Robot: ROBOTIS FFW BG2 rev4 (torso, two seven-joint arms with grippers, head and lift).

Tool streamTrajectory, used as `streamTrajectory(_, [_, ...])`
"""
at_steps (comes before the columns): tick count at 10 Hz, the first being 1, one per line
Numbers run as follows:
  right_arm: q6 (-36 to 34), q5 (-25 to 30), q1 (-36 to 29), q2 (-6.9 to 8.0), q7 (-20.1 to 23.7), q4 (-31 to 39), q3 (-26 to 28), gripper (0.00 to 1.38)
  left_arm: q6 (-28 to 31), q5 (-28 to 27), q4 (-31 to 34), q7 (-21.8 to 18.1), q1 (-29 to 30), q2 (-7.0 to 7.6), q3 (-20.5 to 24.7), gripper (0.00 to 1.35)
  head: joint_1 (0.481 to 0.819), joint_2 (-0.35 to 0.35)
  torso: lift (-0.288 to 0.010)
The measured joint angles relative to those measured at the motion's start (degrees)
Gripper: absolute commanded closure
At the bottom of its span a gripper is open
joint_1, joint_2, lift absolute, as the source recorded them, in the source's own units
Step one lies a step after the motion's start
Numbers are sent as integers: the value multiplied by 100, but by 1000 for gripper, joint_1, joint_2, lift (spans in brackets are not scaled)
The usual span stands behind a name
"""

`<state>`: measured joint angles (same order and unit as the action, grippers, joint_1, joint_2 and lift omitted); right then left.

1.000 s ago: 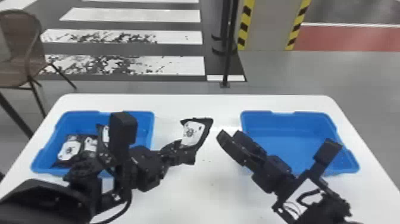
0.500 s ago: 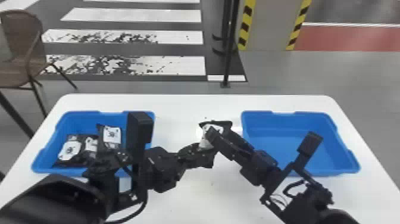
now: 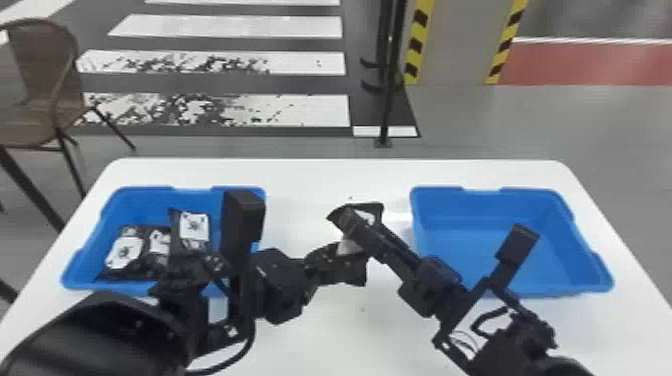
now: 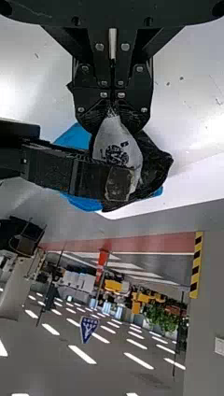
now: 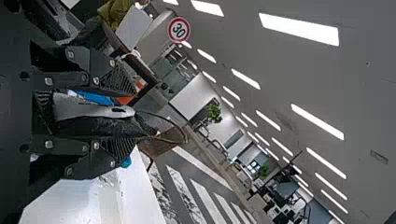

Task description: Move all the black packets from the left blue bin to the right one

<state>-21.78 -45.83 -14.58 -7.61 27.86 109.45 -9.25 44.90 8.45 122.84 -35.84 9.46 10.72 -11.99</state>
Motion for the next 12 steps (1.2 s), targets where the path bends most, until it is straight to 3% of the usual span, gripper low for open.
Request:
streamTrajectory(1, [36,16,-22,6,7,4,-17,1276,-44,24,-1,21,-1,-6,3,883,695,-5,-140])
streamTrajectory(2, [110,20,-41,15,33,4,-24,1276,-107,96,-1,60,17,-15,39,435,695,-5,-140])
streamTrajectory(3, [173,20,-48,21,26,7,0,1276,-129,145,-1,78,47,-26,107,205,695,-4,-140])
streamTrajectory(4, [217,36,-47,23,18,15,96,1276,-145,156,-1,78,76,-31,172,144,695,-10,-140])
streamTrajectory(7, [316,365,367,-12,-42,-336,867,1276,-343,167,30,77,233,-8,419,144,695,-77,-140])
streamTrajectory(11, [336,1670,1263,-332,-151,-1399,1980,1268,-429,-41,353,77,336,-11,1077,144,695,-169,-140])
streamTrajectory(12, [335,2095,1389,-345,-166,-1676,2246,1019,-452,-103,438,80,374,-34,1332,144,695,-183,-140])
